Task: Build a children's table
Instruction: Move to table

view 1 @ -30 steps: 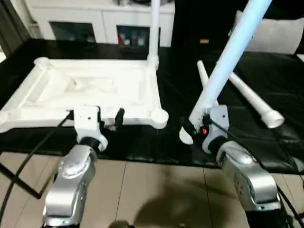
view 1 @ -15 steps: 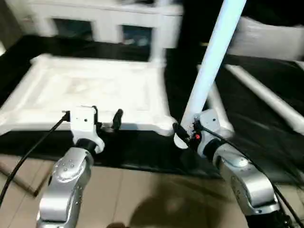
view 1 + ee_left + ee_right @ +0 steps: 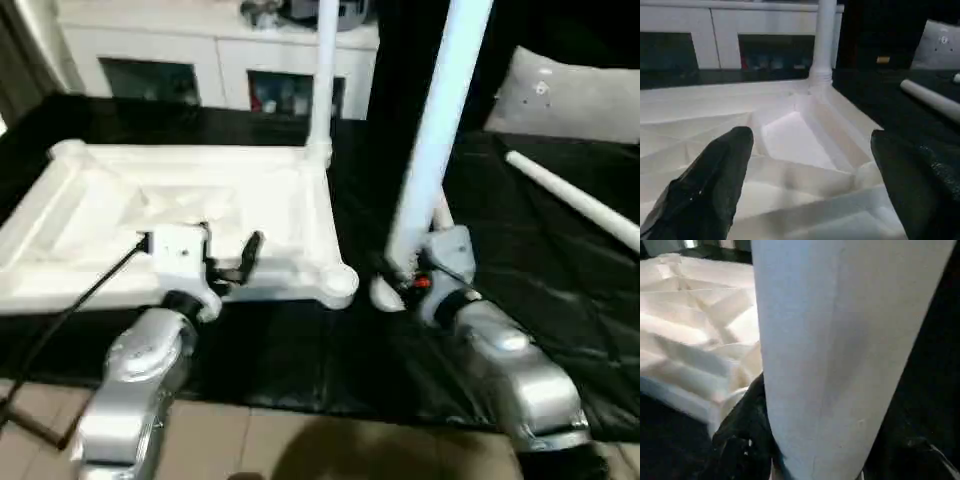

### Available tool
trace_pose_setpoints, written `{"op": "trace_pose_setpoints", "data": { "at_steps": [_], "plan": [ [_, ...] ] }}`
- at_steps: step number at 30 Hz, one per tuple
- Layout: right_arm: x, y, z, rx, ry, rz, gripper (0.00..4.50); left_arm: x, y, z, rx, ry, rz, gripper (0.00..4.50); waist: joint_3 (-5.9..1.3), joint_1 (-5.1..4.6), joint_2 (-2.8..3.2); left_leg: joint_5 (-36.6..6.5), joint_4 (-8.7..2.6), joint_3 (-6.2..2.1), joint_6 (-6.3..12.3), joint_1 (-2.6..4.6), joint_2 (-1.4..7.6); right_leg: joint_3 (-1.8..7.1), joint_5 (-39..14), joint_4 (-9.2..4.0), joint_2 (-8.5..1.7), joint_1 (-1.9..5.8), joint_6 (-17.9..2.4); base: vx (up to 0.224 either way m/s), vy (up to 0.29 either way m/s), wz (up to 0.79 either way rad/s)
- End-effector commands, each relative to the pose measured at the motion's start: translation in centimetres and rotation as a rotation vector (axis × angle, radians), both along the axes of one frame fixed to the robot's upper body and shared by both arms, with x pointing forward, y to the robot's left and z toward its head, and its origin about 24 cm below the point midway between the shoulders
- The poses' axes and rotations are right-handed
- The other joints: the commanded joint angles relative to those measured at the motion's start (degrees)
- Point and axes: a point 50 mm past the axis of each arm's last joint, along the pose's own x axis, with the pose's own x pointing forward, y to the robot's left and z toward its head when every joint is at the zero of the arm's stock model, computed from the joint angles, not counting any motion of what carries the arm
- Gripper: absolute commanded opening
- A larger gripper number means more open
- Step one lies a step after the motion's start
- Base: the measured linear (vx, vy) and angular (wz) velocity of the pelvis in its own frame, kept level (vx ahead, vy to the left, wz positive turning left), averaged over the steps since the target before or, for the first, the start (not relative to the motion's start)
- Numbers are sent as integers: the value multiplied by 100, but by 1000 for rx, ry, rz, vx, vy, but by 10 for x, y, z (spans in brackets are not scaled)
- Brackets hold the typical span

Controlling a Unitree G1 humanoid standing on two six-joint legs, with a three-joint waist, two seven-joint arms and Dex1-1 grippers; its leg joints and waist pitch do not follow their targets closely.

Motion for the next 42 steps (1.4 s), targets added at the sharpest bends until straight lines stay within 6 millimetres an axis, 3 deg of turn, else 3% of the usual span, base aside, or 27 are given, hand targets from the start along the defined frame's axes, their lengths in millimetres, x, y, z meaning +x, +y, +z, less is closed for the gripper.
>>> {"op": "trace_pose_setpoints", "data": {
  "at_steps": [1, 2, 3, 4, 5, 6, 7, 9, 10, 11, 13, 15, 16, 17, 18, 19, 20, 21, 22, 24, 25, 27, 31, 35, 36, 37, 42],
  "plan": [
    [2, -14, 10, -26, -58, -53, 189, 0, -7, 0, -6, 2, -34, 417, -301, -180, 159, -364, -749, -319, 574, 189, 507, -55, 517, -310, -412, -43, -546, 52, 16, -20],
    [2, -15, 10, -25, -60, -56, 189, 0, -8, -1, -4, 4, -35, 417, -296, -198, 26, -68, -602, -143, 736, 26, 292, 61, 772, -388, -532, 95, -803, 52, 16, -20],
    [1, -16, 11, -12, -68, -69, 189, 0, -9, -1, 5, 2, -40, 417, -382, -82, -21, 762, -422, -91, 830, -415, 102, 349, 1359, -393, -713, 560, -1213, 0, 0, 0],
    [1, -16, 12, -1, -70, -79, 189, -1, -10, -1, 6, -1, -42, 417, -460, -23, -114, 1395, -347, -138, 781, -502, 122, 441, 2285, -299, -746, 627, -1326, 0, 0, 0],
    [1, -17, 12, 7, -71, -85, 189, -1, -11, 0, 4, -4, -42, 417, -458, -37, -104, 1680, -377, -161, 732, -539, 153, 403, 2697, -232, -697, 612, -1324, 0, 0, 0],
    [1, -17, 13, 10, -72, -85, 189, -1, -12, 1, -3, -11, -41, 417, -448, -44, -45, 2100, -379, -154, 662, -445, 215, 300, 3185, -182, -569, 435, -1284, 30, -50, 6],
    [1, -16, 13, 11, -73, -84, 189, 0, -12, 1, -4, -12, -40, 417, -471, -82, -49, 2260, -350, -141, 599, -388, 227, 257, 3121, -166, -472, 375, -1334, 0, 0, 0],
    [3, -15, 15, 14, -77, -75, 189, 0, -13, 1, -11, -15, -41, 417, -417, -88, -62, 1769, -404, -109, 538, -391, 259, 231, 2241, -259, -470, 332, -1378, 0, 0, 0],
    [3, -14, 15, 15, -78, -70, 189, 0, -14, 1, -13, -14, -44, 417, -361, -83, -42, 1165, -465, -116, 493, -384, 305, 223, 1357, -342, -503, 313, -1353, 0, 0, 0],
    [4, -14, 15, 15, -80, -66, 189, 0, -14, 1, -13, -15, -45, 417, -342, -88, -39, 919, -487, -124, 445, -378, 326, 221, 955, -372, -515, 314, -1320, 0, 0, 0],
    [5, -12, 16, 13, -86, -54, 189, 1, -14, 2, -11, -21, -49, 417, -282, -92, -49, 187, -546, -114, 284, -357, 344, 245, -274, -493, -562, 288, -1088, -58, -13, 2],
    [5, -12, 16, 12, -87, -52, 189, 1, -14, 2, -10, -22, -47, 417, -255, -34, -79, -57, -519, -83, 430, -390, 269, 380, -1155, -637, -741, 348, -1015, -59, -6, 3],
    [5, -12, 17, 13, -88, -51, 189, 2, -14, 2, -9, -22, -44, 417, -250, 58, -115, -12, -362, -96, 608, -407, 223, 565, -1822, -806, -971, 407, -1002, -53, 19, 1],
    [5, -12, 17, 13, -88, -50, 189, 2, -14, 2, -11, -17, -35, 417, -249, 107, -122, 67, -264, -147, 688, -437, 244, 671, -2126, -881, -1129, 448, -1012, -53, 19, 1],
    [5, -12, 17, 13, -88, -50, 189, 2, -14, 2, -11, -17, -35, 417, -241, 191, -89, 232, -195, -245, 722, -503, 323, 736, -2449, -938, -1279, 465, -1080, -52, 49, -1],
    [5, -12, 17, 12, -89, -51, 189, 3, -13, 2, -5, -17, -24, 417, -218, 196, -8, 208, -346, -234, 698, -420, 385, 600, -2401, -915, -1114, 343, -1171, -53, 60, 5],
    [5, -13, 17, 11, -89, -52, 189, 3, -13, 2, -4, -19, -25, 417, -230, 105, 64, 25, -602, -124, 571, -275, 418, 296, -1823, -737, -664, 200, -1191, -53, 60, 5],
    [5, -13, 17, 11, -89, -54, 189, 4, -14, 2, -1, -20, -27, 417, -238, 24, 58, -82, -667, -122, 527, -234, 431, 187, -1452, -629, -491, 147, -1123, -43, 64, 5],
    [5, -13, 17, 10, -89, -56, 189, 4, -14, 2, 0, -20, -29, 417, -296, 3, 144, -232, -693, -165, 353, -143, 486, 109, -736, -538, -419, 102, -967, -19, 75, 7],
    [5, -14, 17, 9, -89, -58, 189, 4, -15, 1, 3, -20, -32, 417, -262, -24, 110, -652, -745, -157, -27, -182, 498, 138, -296, -539, -412, 112, -744, -19, 71, 9],
    [5, -14, 16, 8, -89, -58, 189, 4, -16, 1, 3, -20, -33, 417, -248, -44, 76, -902, -747, -126, -145, -212, 434, 175, -477, -567, -456, 134, -667, 0, 0, 0],
    [5, -14, 16, 8, -88, -58, 189, 5, -16, 1, 5, -19, -36, 417, -240, -61, 56, -1117, -755, -122, -189, -270, 390, 201, -975, -620, -526, 169, -529, 0, 0, 0],
    [4, -14, 16, 5, -87, -58, 189, 4, -18, 0, 11, -16, -41, 417, -265, -90, 6, -867, -718, -109, -97, -336, 366, 233, -1231, -669, -578, 170, -437, 0, 0, 0],
    [4, -14, 16, 6, -84, -58, 189, 3, -19, -1, 18, -12, -47, 417, -338, -97, -22, 112, -647, -83, 194, -433, 336, 234, -377, -588, -586, 240, -607, 17, -39, 1],
    [3, -14, 15, 6, -84, -58, 189, 3, -19, -1, 20, -12, -48, 417, -338, -97, -22, 112, -647, -83, 194, -433, 336, 234, -377, -588, -586, 240, -607, 0, 0, 0],
    [3, -14, 15, 6, -83, -58, 189, 3, -19, -2, 21, -12, -49, 417, -348, -101, 7, 379, -620, -76, 269, -451, 349, 218, -64, -557, -564, 226, -722, 0, 0, 0],
    [3, -15, 15, 3, -83, -60, 189, 3, -21, -2, 23, -11, -52, 417, -325, -115, -2, 168, -634, -40, 259, -438, 366, 203, -174, -586, -528, 223, -843, 0, 0, 0]
  ]
}}
